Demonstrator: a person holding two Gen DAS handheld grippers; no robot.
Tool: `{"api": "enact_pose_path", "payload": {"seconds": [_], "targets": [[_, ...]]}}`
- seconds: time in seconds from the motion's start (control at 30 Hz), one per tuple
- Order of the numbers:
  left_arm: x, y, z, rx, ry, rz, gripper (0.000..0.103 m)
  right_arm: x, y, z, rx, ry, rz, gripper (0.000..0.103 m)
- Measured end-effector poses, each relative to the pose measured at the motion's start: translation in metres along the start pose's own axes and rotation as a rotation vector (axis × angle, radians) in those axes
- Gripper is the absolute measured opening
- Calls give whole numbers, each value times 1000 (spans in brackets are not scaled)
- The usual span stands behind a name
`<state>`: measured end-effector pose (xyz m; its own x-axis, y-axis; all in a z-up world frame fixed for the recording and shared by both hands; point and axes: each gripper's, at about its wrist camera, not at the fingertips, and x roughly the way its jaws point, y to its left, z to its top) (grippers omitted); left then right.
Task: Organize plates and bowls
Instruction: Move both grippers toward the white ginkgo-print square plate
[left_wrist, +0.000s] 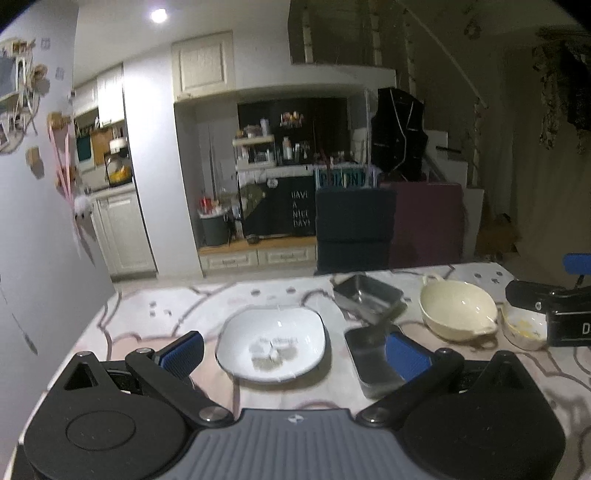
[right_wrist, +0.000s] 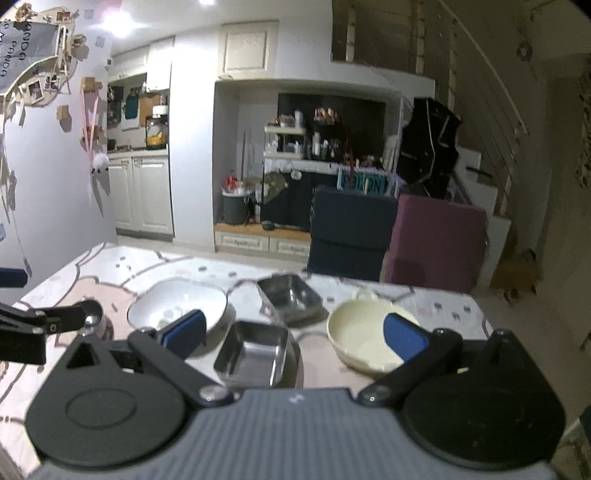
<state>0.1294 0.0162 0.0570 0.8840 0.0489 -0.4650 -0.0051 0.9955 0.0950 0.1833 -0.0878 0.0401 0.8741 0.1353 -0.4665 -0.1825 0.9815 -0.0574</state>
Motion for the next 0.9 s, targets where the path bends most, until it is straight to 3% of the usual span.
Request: {"api": "enact_pose_path", "payload": {"seconds": [0.3, 0.5, 0.9], "targets": [[40, 16, 25, 15, -21, 57, 103, 23, 3, 16, -41, -48, 6, 103], [65, 29, 39, -10, -31, 56, 103, 44, 5, 28, -31, -34, 44, 103], [154, 74, 42, -17, 115, 31, 103, 97, 9, 39, 128, 33, 141, 103]]}}
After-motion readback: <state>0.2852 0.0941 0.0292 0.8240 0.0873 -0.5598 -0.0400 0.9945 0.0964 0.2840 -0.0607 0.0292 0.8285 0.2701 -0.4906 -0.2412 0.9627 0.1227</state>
